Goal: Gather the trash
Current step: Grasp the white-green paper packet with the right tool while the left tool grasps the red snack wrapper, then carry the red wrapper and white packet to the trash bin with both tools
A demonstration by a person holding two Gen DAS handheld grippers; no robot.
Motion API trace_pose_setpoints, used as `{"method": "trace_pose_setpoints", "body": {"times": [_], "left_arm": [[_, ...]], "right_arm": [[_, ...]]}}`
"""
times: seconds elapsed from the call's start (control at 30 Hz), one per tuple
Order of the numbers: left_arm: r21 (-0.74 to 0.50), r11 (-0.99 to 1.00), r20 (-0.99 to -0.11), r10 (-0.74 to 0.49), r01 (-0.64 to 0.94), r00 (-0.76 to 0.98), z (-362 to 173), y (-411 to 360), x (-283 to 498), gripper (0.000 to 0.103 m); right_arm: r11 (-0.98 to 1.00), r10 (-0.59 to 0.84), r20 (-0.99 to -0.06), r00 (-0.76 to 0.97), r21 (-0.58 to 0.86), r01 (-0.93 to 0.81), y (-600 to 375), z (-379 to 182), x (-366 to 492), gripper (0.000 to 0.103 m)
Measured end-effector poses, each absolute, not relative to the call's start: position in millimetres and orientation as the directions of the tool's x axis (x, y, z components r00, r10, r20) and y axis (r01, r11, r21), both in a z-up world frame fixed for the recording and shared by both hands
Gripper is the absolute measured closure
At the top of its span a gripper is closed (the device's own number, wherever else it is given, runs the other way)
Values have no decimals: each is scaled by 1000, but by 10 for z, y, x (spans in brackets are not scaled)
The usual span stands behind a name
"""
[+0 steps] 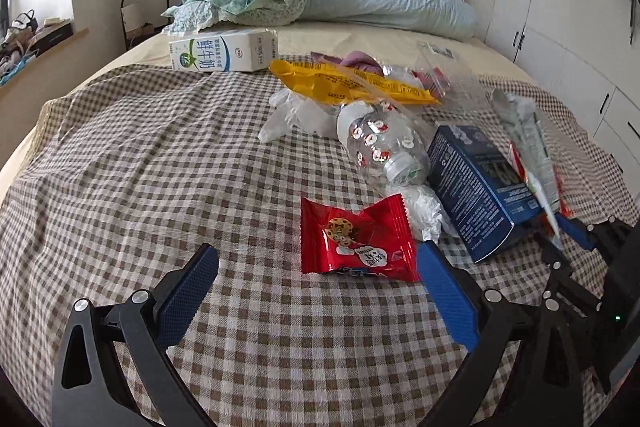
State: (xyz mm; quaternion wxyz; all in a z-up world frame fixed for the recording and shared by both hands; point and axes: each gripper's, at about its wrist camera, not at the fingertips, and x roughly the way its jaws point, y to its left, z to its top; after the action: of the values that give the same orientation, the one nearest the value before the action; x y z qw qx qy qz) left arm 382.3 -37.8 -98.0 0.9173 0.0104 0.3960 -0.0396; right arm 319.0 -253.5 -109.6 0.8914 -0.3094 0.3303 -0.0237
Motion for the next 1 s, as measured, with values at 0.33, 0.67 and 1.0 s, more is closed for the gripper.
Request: {"method": "trace_pose_setpoints", "body": {"times": [0.33,0.67,1.0], "left_arm": [[-163,987,-768,-123,-6,629,-1130,-112,4021,84],[-189,974,-734,-227,129,641,-988,-391,3857,103],[-123,989,-586,-136,78,799,-374,-428,3447,103]], "right_arm": [[970,-135,-562,816,-242,-6,-3001,-447,3143,99],[986,-110,-555,824,-164,21,-3066,-354,3027,99],[992,-110,-496,862,-103,67,-3233,-130,2838,99]]}}
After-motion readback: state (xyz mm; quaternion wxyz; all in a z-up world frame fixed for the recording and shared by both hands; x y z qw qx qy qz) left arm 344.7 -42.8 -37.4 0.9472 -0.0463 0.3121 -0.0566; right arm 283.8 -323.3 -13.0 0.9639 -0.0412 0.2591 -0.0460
